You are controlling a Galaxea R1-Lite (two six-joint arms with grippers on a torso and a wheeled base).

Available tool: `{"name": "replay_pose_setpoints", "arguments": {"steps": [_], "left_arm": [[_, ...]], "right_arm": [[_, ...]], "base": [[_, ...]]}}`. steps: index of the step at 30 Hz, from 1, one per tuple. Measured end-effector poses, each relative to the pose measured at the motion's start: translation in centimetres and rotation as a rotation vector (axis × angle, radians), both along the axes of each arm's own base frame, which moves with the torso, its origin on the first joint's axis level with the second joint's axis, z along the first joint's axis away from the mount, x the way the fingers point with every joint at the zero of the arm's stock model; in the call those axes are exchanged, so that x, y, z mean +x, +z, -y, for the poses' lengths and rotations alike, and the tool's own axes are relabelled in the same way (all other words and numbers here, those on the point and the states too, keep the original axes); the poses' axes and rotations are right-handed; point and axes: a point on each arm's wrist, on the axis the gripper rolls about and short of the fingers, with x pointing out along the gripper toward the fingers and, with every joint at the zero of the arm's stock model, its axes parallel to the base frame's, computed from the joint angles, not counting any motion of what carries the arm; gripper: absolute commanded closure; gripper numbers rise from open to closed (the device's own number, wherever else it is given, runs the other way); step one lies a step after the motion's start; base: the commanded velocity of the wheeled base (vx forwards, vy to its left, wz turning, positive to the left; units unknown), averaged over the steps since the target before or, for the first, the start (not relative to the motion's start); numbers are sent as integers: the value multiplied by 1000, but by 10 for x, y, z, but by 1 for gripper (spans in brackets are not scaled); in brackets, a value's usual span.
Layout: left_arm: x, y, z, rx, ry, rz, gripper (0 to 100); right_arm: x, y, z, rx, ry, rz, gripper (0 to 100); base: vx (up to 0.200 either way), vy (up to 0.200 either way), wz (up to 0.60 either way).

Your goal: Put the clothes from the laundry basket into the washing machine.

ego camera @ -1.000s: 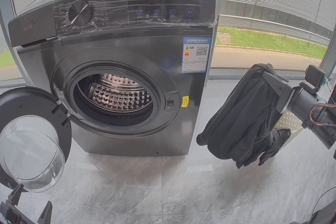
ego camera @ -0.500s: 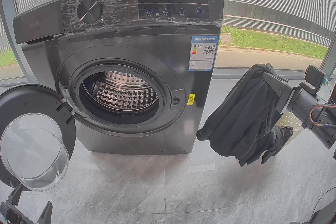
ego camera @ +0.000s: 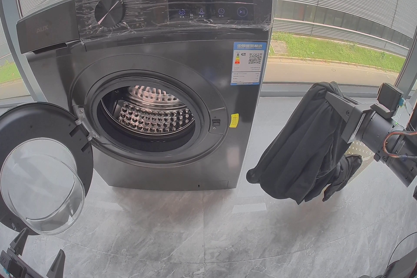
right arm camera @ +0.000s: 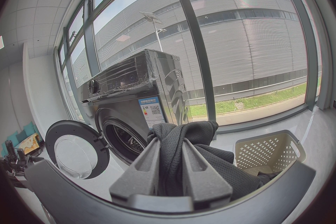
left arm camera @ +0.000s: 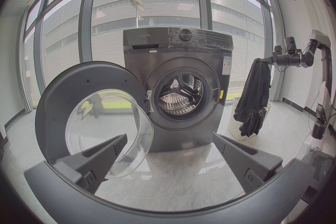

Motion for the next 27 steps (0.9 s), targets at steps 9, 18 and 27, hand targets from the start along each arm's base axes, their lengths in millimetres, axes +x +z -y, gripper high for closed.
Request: {"name": "replay_pose_setpoints", "arguments": {"steps": [9,18,27], "left_arm": [[0,0,0,0,-1,0,0],[0,0,0,0,0,0,0],[0,0,0,10,1,1,0]], "right_arm": [[0,0,0,0,1,0,100],[0,-3,0,-6,4,-9,100],[-3,-6,-4,-11,29,-21,100]], "base": [[0,200,0],[0,89,0],[0,0,0]]}}
